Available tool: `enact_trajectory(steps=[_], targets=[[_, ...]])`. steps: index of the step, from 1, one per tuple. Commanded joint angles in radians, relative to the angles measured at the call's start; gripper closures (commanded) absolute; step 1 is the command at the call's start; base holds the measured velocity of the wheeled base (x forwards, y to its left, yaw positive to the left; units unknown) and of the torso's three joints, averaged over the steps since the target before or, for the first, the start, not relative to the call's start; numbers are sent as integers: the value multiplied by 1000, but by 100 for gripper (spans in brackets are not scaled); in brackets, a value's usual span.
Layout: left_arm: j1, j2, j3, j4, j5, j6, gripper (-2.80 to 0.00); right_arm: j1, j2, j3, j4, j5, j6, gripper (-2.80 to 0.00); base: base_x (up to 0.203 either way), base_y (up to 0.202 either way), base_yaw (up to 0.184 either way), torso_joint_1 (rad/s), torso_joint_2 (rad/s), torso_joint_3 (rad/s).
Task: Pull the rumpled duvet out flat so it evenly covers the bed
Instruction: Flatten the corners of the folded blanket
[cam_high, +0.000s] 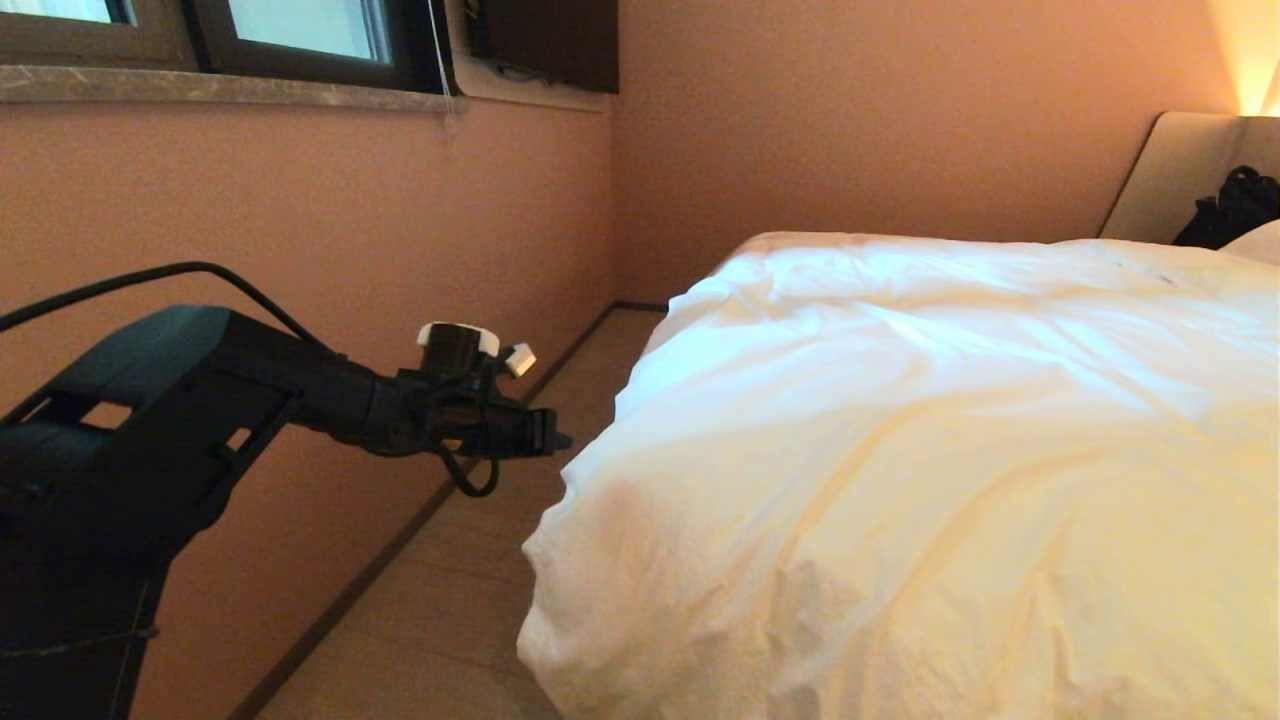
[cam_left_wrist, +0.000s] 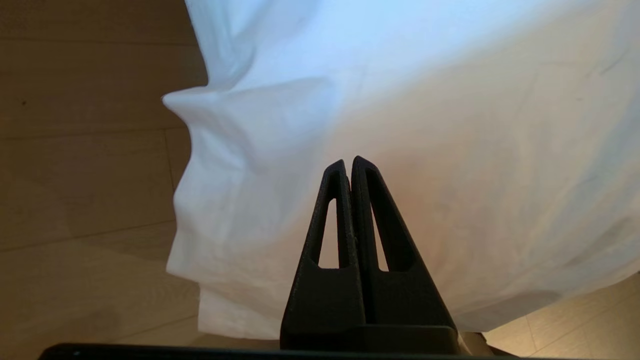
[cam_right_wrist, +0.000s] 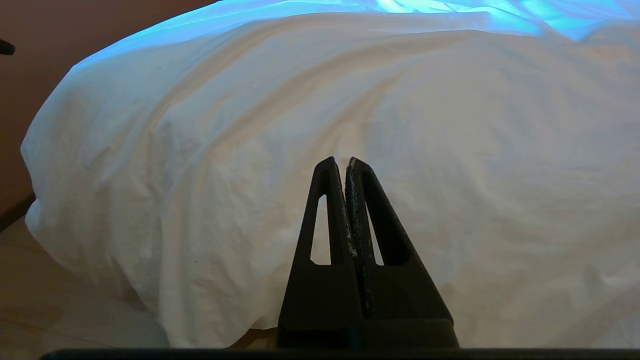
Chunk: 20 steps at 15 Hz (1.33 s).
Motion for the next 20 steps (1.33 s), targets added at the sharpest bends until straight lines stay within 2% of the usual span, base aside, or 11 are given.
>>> enact_trajectory(steps=[1, 4, 14, 16, 17, 20], targets=[[-6, 0, 0, 1, -1, 0, 0, 0, 0, 0, 0, 0, 0, 0, 0, 0, 0, 0, 0, 0], [-15, 1, 2, 1, 21, 1, 0, 1, 0, 0, 0, 0, 0, 0, 0, 0, 0, 0, 0, 0], [-27, 13, 8, 3, 28, 11, 0, 0, 0, 0, 0, 0, 0, 0, 0, 0, 0, 0, 0, 0], [-40, 14, 33, -9, 72, 49, 0, 0, 0, 0, 0, 0, 0, 0, 0, 0, 0, 0, 0, 0], [-42, 14, 39, -10, 72, 53, -280, 0, 0, 0, 0, 0, 0, 0, 0, 0, 0, 0, 0, 0], [-55, 13, 48, -11, 72, 63, -280, 0, 0, 0, 0, 0, 0, 0, 0, 0, 0, 0, 0, 0]])
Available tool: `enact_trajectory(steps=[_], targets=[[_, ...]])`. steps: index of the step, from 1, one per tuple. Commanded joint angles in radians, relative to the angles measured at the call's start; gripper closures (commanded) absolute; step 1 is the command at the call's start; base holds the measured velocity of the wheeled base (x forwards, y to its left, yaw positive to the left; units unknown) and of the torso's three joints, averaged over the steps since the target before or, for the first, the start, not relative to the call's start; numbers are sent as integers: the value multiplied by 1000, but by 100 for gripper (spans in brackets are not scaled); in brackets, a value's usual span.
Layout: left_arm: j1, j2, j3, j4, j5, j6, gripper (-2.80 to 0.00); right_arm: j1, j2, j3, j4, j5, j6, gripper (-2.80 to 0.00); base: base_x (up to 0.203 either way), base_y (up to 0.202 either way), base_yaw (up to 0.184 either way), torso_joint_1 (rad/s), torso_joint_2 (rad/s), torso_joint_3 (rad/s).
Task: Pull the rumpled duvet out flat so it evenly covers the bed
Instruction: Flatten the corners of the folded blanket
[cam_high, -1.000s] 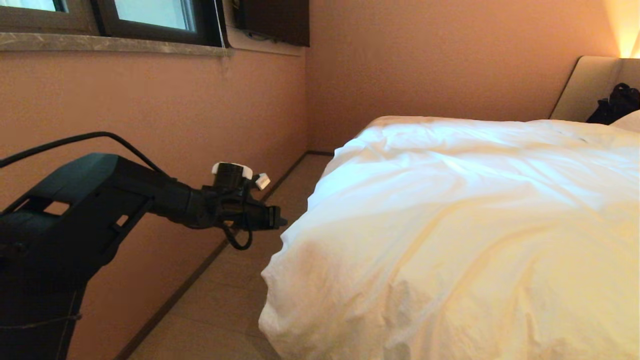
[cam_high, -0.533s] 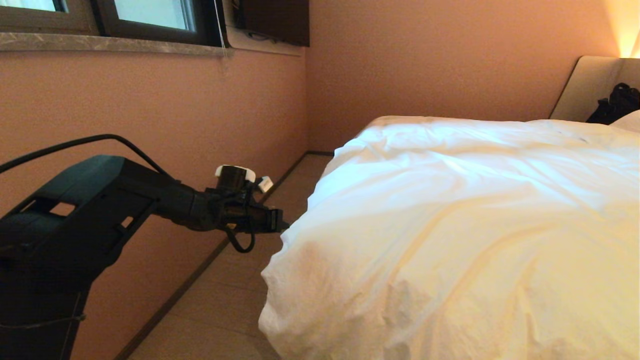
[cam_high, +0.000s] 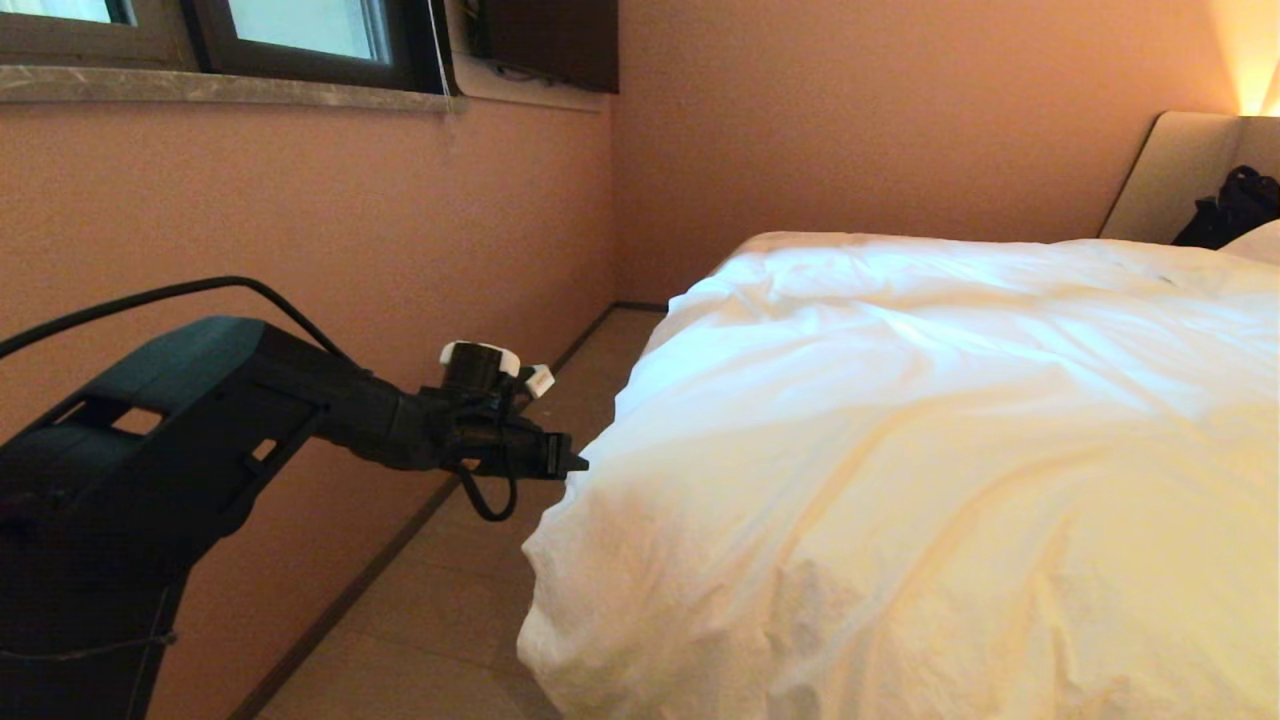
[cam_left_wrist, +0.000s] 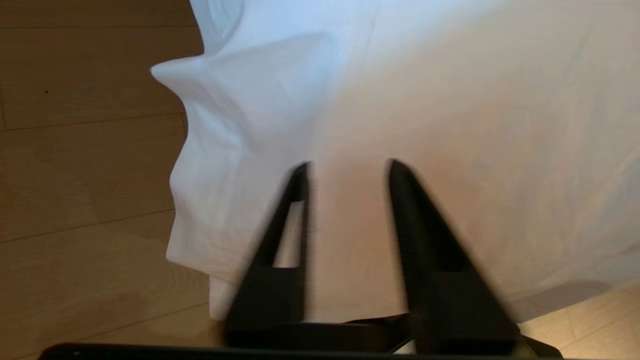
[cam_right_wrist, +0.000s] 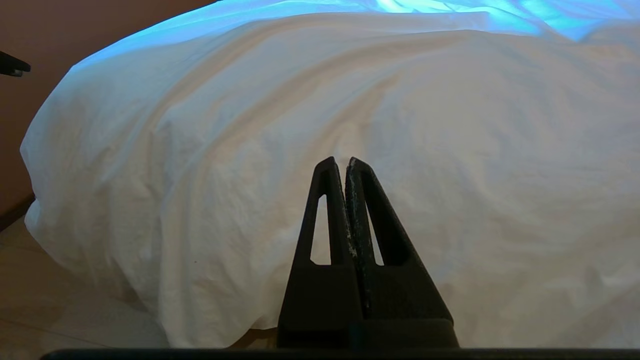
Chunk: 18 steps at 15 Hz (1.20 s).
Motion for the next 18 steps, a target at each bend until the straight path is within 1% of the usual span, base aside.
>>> enact_trajectory(steps=[1, 2, 4, 5, 7, 10, 14, 17, 18], targets=[[-21, -6, 13, -1, -4, 8, -280, 0, 0, 0, 0, 0, 0, 0, 0, 0, 0, 0, 0, 0], [-26, -6, 16, -2, 2, 8, -280, 1, 0, 0, 0, 0, 0, 0, 0, 0, 0, 0, 0, 0], [-62, 0, 18, -6, 68, 5, -280, 0, 0, 0, 0, 0, 0, 0, 0, 0, 0, 0, 0, 0], [-65, 9, 21, -15, 73, 7, -280, 1, 0, 0, 0, 0, 0, 0, 0, 0, 0, 0, 0, 0], [-69, 14, 30, -59, 77, 7, -280, 2, 0, 0, 0, 0, 0, 0, 0, 0, 0, 0, 0, 0], [-68, 8, 47, -73, 75, 8, -280, 2, 0, 0, 0, 0, 0, 0, 0, 0, 0, 0, 0, 0], [-75, 27, -5, -72, 64, 10, -280, 0, 0, 0, 0, 0, 0, 0, 0, 0, 0, 0, 0, 0], [-82, 114, -62, -77, 58, 15, -280, 2, 0, 0, 0, 0, 0, 0, 0, 0, 0, 0, 0, 0], [-83, 138, -67, -89, 58, 33, -280, 1, 0, 0, 0, 0, 0, 0, 0, 0, 0, 0, 0, 0]])
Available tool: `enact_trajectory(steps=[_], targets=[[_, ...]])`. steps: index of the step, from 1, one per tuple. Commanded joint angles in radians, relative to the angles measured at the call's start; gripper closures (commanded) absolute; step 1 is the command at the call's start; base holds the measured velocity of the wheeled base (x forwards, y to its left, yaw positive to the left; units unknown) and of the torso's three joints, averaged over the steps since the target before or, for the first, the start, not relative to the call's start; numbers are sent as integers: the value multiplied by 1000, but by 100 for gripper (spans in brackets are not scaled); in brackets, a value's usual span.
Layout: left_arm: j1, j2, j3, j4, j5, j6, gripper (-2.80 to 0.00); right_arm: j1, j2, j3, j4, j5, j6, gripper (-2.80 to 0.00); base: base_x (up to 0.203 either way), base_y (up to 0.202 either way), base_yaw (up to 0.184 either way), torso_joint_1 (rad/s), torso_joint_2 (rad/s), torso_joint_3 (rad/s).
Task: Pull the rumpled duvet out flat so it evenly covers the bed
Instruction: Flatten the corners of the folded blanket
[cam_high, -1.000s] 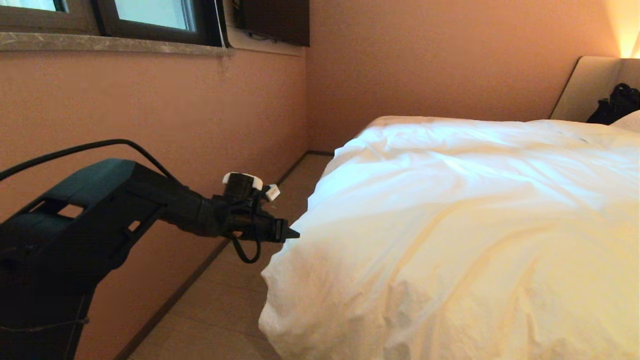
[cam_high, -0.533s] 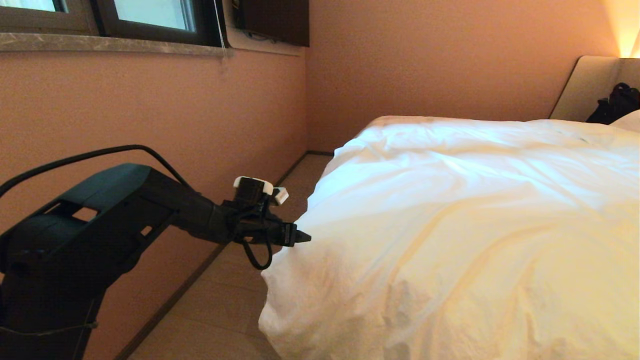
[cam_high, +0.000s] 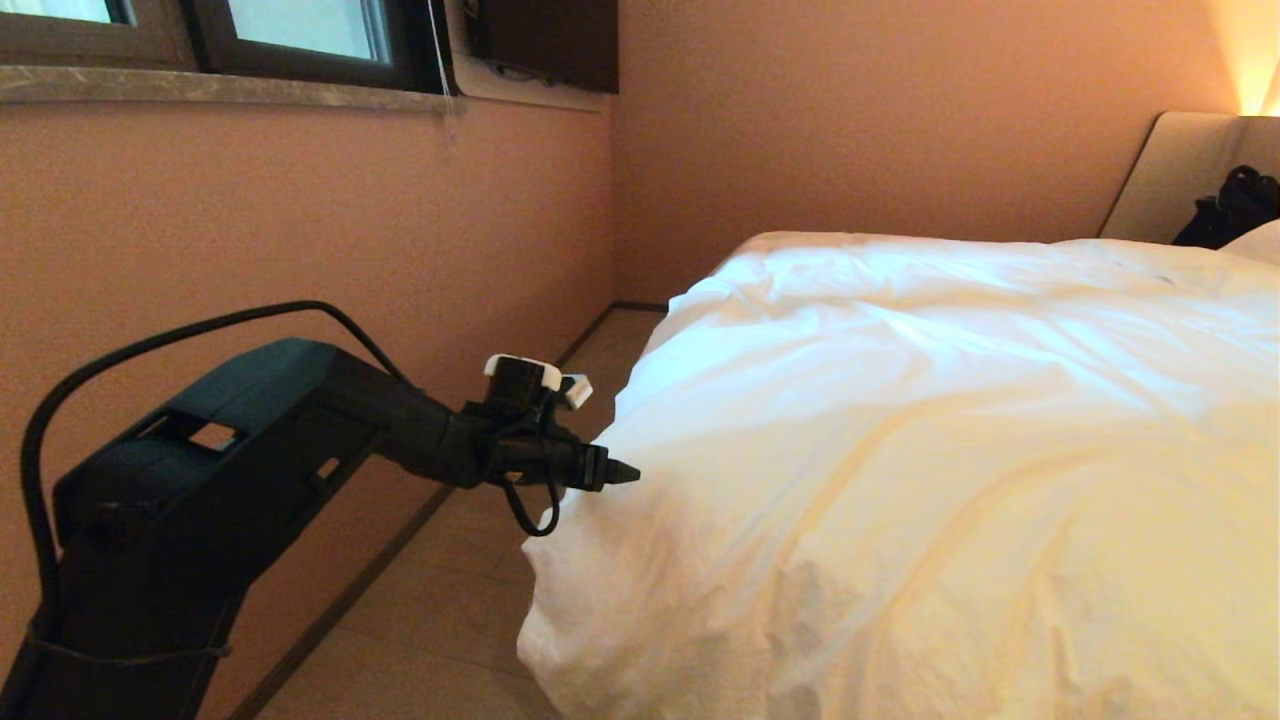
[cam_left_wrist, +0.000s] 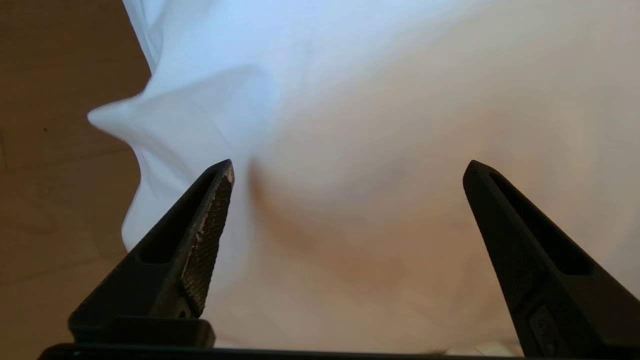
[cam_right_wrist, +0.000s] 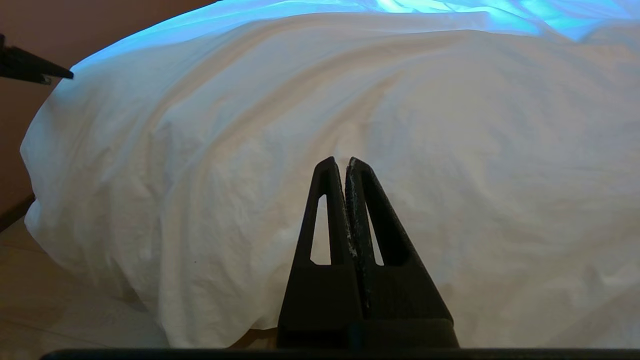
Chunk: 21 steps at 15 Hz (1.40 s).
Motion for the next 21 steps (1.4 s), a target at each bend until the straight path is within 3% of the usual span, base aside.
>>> enact_trajectory(steps=[1, 3, 14, 15, 16, 21], targets=[[-3, 72, -16, -22, -2, 40, -280, 1, 0, 0, 0, 0, 0, 0, 0, 0, 0, 0, 0, 0], [-3, 78, -16, -32, -6, 68, -280, 1, 0, 0, 0, 0, 0, 0, 0, 0, 0, 0, 0, 0], [-3, 107, -39, -31, -17, 88, -280, 0, 0, 0, 0, 0, 0, 0, 0, 0, 0, 0, 0, 0], [-5, 105, -39, -32, -17, 90, -125, 1, 0, 0, 0, 0, 0, 0, 0, 0, 0, 0, 0, 0], [-6, 105, -39, -32, -17, 98, 0, 0, 0, 0, 0, 0, 0, 0, 0, 0, 0, 0, 0, 0], [-5, 110, -42, -34, -24, 107, 0, 0, 0, 0, 0, 0, 0, 0, 0, 0, 0, 0, 0, 0]])
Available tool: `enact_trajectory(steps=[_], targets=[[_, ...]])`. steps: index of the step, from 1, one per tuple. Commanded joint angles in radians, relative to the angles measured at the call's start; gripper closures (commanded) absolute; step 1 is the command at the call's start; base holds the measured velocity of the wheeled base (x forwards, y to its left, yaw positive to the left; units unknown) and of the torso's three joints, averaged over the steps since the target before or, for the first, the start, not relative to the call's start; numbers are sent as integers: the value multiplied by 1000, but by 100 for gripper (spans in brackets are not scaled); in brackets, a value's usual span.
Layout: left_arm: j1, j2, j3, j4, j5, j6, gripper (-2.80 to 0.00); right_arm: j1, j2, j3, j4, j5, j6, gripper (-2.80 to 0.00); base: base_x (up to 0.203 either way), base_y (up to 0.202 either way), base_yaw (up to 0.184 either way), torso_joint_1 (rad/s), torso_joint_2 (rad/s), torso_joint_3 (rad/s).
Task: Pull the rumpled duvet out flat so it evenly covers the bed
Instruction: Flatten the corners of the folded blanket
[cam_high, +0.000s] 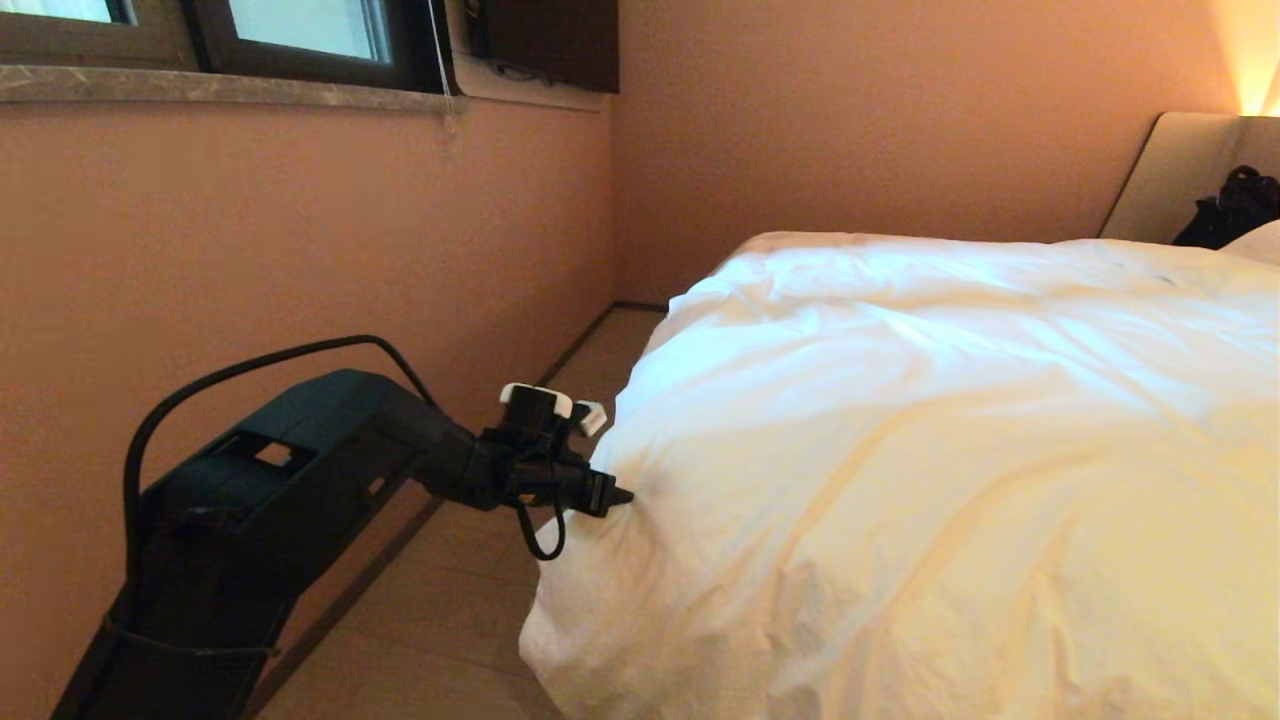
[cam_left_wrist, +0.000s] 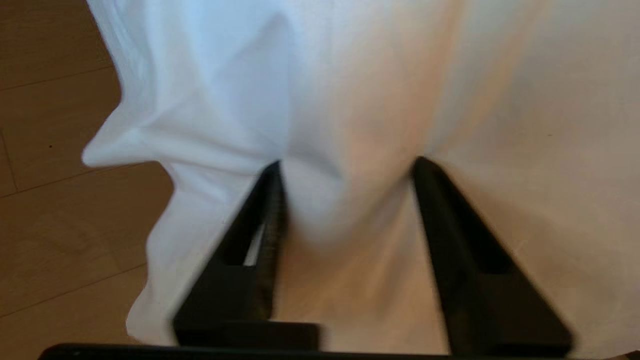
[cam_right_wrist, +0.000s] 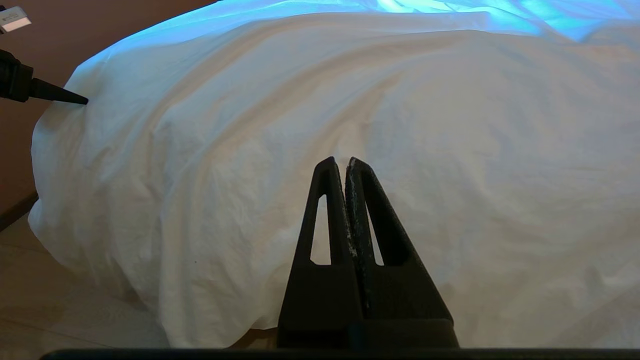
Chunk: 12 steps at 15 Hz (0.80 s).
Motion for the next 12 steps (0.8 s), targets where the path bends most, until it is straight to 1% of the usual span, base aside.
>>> enact_trajectory(steps=[1, 12], targets=[[0, -1, -1, -2, -2, 0, 0, 0, 0, 0, 0, 0, 0, 0, 0, 0, 0, 0, 0, 0], [0, -44, 7, -2, -5, -14, 0, 0, 0, 0, 0, 0, 0, 0, 0, 0, 0, 0, 0, 0]])
